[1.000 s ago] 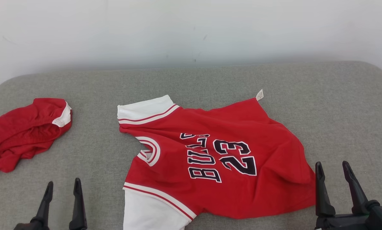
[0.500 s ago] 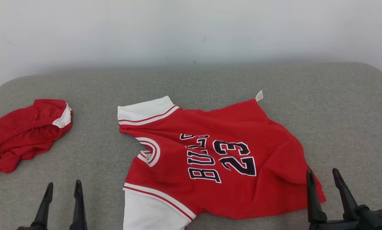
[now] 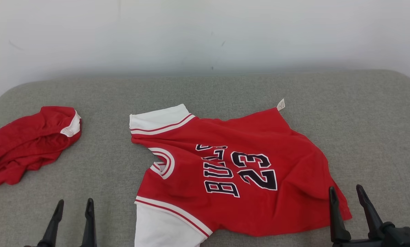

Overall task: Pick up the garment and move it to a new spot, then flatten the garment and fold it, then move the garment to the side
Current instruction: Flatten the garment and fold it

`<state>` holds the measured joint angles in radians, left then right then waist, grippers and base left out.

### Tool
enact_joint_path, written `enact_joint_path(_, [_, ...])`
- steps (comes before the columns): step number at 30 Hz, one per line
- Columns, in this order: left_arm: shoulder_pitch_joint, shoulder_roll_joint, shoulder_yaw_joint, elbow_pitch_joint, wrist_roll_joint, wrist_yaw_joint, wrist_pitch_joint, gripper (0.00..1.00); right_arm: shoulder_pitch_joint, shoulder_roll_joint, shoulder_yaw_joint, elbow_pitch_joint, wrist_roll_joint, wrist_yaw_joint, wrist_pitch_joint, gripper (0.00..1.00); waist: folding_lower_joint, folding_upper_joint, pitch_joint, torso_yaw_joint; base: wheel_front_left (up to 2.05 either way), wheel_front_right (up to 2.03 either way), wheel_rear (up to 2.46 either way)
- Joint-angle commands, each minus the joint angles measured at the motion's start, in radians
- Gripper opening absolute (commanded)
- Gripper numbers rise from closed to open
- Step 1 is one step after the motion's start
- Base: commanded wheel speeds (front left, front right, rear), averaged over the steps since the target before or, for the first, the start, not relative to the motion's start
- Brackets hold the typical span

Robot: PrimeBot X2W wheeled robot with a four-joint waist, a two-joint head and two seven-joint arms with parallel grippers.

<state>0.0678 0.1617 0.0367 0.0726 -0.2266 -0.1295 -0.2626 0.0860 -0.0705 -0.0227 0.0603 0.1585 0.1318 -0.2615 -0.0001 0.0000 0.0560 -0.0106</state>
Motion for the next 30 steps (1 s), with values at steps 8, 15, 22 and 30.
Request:
enact_joint_path(8, [0.028,0.006,-0.090,0.073,-0.051,0.000,0.004,1.00,-0.014,-0.035,-0.030,0.089,-0.013,-0.002,0.028,1.00,0.0001,0.0000,0.005,0.003,0.00,0.00,0.00])
enact_joint_path(15, [0.016,0.021,-0.200,0.184,-0.099,0.000,0.004,1.00,-0.053,-0.072,-0.049,0.195,-0.009,-0.002,0.048,1.00,0.0001,0.0000,0.021,0.009,0.00,0.00,0.00])
enact_joint_path(22, [-0.040,0.051,-0.336,0.339,-0.153,0.000,0.001,1.00,-0.112,-0.105,-0.048,0.342,-0.004,-0.002,0.051,1.00,0.0001,0.0000,0.042,0.016,0.00,0.00,0.00])
enact_joint_path(30, [-0.094,0.062,-0.407,0.430,-0.197,0.000,-0.002,1.00,-0.190,-0.120,-0.017,0.480,0.008,-0.002,0.035,1.00,0.0001,0.0000,0.060,0.013,0.00,0.00,0.00])
